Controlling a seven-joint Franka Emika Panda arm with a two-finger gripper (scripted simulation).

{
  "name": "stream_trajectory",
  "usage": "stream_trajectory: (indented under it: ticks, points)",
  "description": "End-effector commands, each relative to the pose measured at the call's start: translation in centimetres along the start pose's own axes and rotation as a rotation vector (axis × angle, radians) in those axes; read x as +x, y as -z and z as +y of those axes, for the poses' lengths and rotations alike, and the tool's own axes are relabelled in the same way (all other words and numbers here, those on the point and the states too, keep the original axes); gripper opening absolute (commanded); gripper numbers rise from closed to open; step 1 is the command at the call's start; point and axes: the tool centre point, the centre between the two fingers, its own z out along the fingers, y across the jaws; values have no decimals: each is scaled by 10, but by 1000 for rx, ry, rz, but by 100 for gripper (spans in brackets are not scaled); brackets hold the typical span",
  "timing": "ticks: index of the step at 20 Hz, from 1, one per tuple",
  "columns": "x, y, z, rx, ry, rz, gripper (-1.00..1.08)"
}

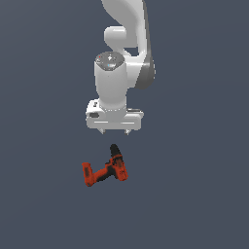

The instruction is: Pick up the object and move it to a goal position.

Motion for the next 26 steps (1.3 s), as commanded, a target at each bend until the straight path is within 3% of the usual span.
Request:
stream_trajectory:
  ticks: [1,14,26]
  points:
    - [0,0,0,0,0,0,68]
    - [1,0,1,-11,36,8,68]
    - [1,-65,8,-41,235,39,68]
